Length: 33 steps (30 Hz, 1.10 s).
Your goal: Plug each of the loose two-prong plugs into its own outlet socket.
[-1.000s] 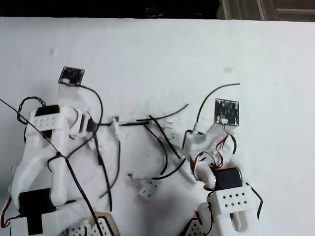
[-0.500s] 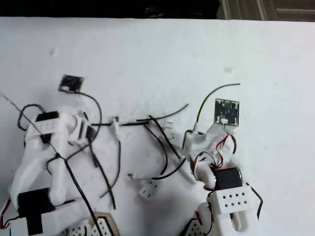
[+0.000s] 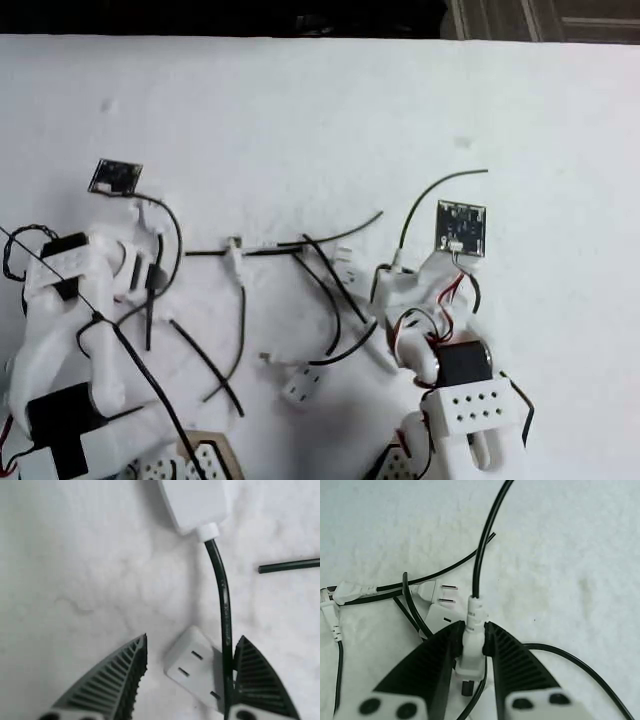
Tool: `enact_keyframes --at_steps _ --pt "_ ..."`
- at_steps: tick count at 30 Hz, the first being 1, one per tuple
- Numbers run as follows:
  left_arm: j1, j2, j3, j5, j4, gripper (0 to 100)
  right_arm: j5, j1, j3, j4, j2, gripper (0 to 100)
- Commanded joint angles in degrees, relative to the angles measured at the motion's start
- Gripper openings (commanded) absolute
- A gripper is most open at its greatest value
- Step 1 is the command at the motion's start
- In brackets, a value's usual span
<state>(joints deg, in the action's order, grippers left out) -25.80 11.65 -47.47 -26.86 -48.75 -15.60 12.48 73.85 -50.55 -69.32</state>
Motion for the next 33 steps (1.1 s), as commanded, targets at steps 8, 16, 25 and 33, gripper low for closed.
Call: enact_keyframes --at_steps 8,16,25,33 --pt "8.2 0.7 -2.6 -0.4 -0.4 10 -0.4 0.1 -0.4 1.0 -0.7 1.7" --pt "9.0 7.5 3.3 -0.8 -10.9 2 -0.4 0.1 -0.4 1.0 -0.7 1.7" --pt "11.0 34.5 6.1 -8.4 -18.9 2 -0.4 0.1 -0.4 0.9 -0.7 1.7" --pt "14.4 39.3 5.6 -8.5 -20.4 2 -0.4 0.1 -0.4 0.9 -0.7 1.7"
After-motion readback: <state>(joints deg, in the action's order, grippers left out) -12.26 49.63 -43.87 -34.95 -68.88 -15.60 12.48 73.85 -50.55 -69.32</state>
